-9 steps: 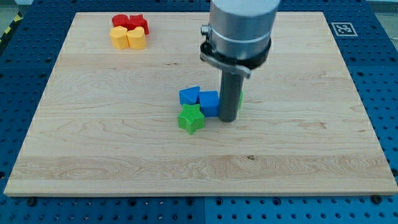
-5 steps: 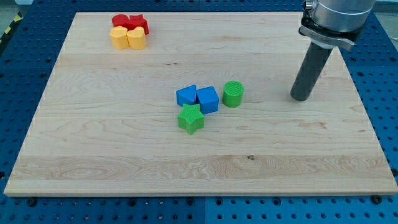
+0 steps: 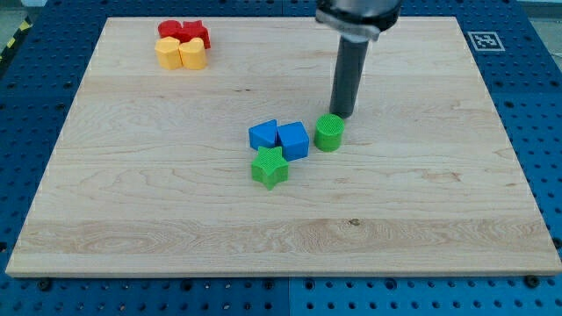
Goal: Push the green circle along with blue cube a bit down
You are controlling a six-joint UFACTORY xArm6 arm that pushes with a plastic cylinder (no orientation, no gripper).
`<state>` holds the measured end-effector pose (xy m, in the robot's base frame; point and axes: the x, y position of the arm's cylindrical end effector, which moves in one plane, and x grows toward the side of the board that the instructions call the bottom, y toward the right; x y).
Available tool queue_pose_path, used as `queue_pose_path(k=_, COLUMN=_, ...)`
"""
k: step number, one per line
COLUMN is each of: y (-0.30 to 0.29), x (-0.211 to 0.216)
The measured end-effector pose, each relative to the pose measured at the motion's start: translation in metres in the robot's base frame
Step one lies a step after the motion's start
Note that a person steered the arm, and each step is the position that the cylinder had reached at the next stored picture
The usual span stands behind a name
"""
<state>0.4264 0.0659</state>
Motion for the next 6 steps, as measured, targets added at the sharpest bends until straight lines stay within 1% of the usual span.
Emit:
queue_pose_path(k=1, y=-0.010, x=0.010)
queue_pose_path(k=4, y=0.005, x=0.033)
queue_pose_path(k=6, y=0.005, x=0.057)
